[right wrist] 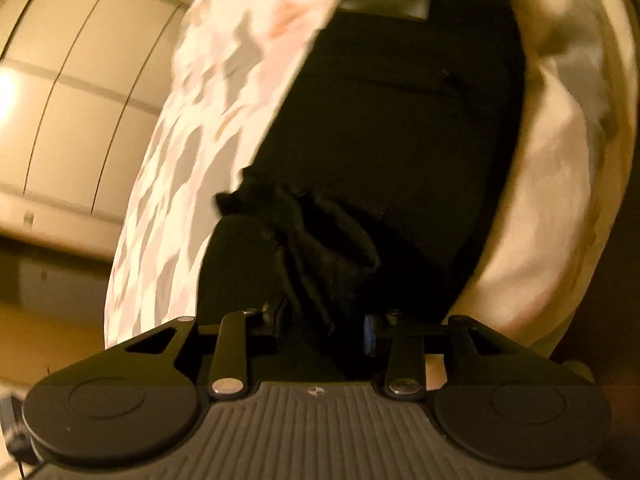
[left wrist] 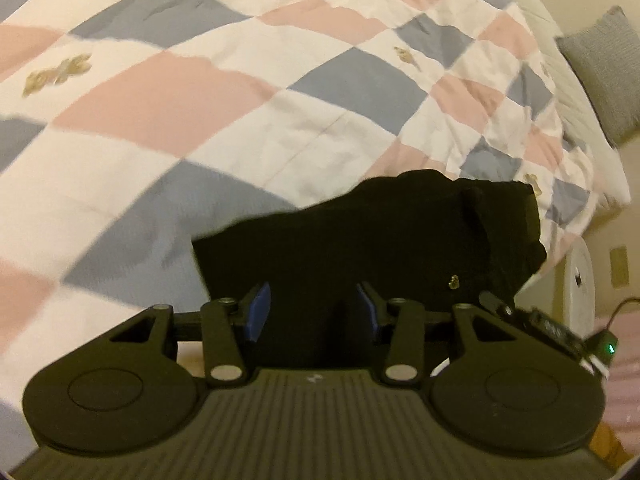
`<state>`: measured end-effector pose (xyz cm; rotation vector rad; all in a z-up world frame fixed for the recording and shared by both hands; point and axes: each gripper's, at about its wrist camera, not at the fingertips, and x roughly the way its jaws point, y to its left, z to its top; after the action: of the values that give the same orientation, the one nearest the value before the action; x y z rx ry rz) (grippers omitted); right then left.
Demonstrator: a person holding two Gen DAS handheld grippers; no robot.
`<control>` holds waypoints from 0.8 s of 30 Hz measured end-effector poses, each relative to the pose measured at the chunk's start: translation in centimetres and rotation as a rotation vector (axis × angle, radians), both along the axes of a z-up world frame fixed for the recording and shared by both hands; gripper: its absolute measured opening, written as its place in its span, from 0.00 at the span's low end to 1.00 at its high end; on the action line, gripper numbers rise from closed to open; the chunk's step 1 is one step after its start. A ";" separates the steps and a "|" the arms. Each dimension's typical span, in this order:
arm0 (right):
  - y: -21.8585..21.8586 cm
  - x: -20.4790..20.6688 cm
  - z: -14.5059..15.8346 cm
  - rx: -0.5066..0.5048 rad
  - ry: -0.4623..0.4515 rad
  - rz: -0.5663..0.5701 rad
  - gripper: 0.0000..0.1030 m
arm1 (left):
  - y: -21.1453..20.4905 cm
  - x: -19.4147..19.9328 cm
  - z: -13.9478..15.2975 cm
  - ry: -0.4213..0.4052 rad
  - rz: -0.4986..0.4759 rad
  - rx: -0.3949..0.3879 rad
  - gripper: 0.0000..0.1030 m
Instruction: Fold clothes
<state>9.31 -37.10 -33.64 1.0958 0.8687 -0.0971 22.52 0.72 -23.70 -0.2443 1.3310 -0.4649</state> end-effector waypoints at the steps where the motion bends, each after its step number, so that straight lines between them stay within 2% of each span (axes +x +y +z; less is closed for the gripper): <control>1: 0.1 0.1 -0.4 0.019 0.001 -0.037 0.37 | 0.1 0.6 -0.1 -0.008 -0.036 0.004 0.41; 2: 0.2 0.1 -0.7 0.039 0.002 -0.073 0.38 | 0.1 1.2 -0.1 -0.020 -0.076 0.010 0.42; 3: 0.3 -0.2 -0.8 0.062 0.000 -0.113 0.44 | 0.0 1.8 -0.2 -0.036 -0.121 0.017 0.44; 5: 0.8 -1.6 -0.5 0.103 0.001 -0.219 0.63 | -0.2 2.9 -0.4 -0.068 -0.218 0.039 0.45; 6: 1.4 -2.7 0.1 0.093 0.000 -0.270 0.75 | -0.3 3.5 -0.5 -0.083 -0.267 0.051 0.46; 7: 2.4 -3.9 0.6 0.080 -0.009 -0.306 0.78 | -0.4 4.0 -0.7 -0.091 -0.308 0.059 0.46; 9: 4.8 -6.6 1.4 0.083 -0.013 -0.334 0.79 | -0.3 4.8 -1.2 -0.085 -0.364 0.058 0.46; 11: 7.5 -9.1 1.9 0.135 -0.036 -0.299 0.78 | -0.4 5.5 -1.7 -0.080 -0.408 0.046 0.50; 14: 11.6 -11.8 2.5 0.192 -0.050 -0.165 0.78 | -0.6 6.3 -3.0 -0.041 -0.435 -0.005 0.52; 18: 16.8 -11.3 2.2 0.130 -0.067 0.015 0.78 | -0.8 6.8 -4.6 0.014 -0.447 -0.091 0.54; 21: 19.0 -10.6 2.0 0.064 -0.110 0.062 0.78 | -0.9 7.0 -5.3 0.049 -0.469 -0.159 0.54; 24: 20.0 -10.0 2.4 -0.003 -0.155 0.031 0.78 | -0.8 7.1 -5.2 0.056 -0.507 -0.198 0.54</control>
<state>-0.69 -17.10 -31.26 1.0717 0.7451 0.0121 29.59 -0.06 -28.91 -0.0797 1.4012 -1.0259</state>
